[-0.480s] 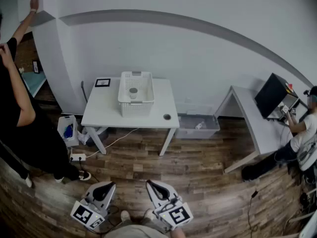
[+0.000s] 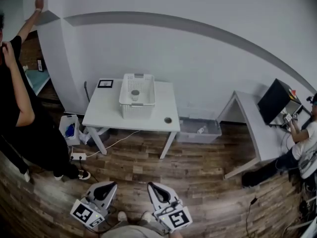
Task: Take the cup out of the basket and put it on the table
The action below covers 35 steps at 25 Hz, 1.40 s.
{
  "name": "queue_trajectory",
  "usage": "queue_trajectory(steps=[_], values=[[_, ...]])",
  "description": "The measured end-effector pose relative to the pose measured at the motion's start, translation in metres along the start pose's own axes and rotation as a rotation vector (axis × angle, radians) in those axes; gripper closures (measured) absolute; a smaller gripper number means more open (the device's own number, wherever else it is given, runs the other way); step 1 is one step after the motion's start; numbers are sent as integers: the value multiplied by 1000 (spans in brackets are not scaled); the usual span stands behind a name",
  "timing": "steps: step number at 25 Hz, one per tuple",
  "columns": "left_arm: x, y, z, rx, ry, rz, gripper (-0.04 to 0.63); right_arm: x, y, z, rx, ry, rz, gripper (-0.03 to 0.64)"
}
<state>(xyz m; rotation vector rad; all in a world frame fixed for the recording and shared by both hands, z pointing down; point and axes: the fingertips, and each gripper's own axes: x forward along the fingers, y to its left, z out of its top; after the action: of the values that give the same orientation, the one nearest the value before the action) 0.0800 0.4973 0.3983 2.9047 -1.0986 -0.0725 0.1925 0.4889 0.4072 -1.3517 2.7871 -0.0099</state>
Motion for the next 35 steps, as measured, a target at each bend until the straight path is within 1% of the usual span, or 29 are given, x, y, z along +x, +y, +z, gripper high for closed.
queue_trajectory(steps=[7, 11, 16, 19, 23, 35], values=[[15, -8, -3, 17, 15, 25, 594, -10, -17, -7, 28, 13, 12, 607], [25, -13, -4, 25, 17, 41, 594, -13, -30, -8, 30, 14, 32, 607], [37, -12, -3, 23, 24, 47, 595, -9, -45, -11, 31, 33, 34, 607], [43, -2, -6, 23, 28, 50, 595, 0, -53, -11, 30, 39, 31, 607], [53, 14, -2, 28, 9, 40, 594, 18, -59, -10, 10, 47, 30, 607], [77, 78, -8, 13, 24, 22, 594, 82, -76, -17, 3, 76, 13, 607]])
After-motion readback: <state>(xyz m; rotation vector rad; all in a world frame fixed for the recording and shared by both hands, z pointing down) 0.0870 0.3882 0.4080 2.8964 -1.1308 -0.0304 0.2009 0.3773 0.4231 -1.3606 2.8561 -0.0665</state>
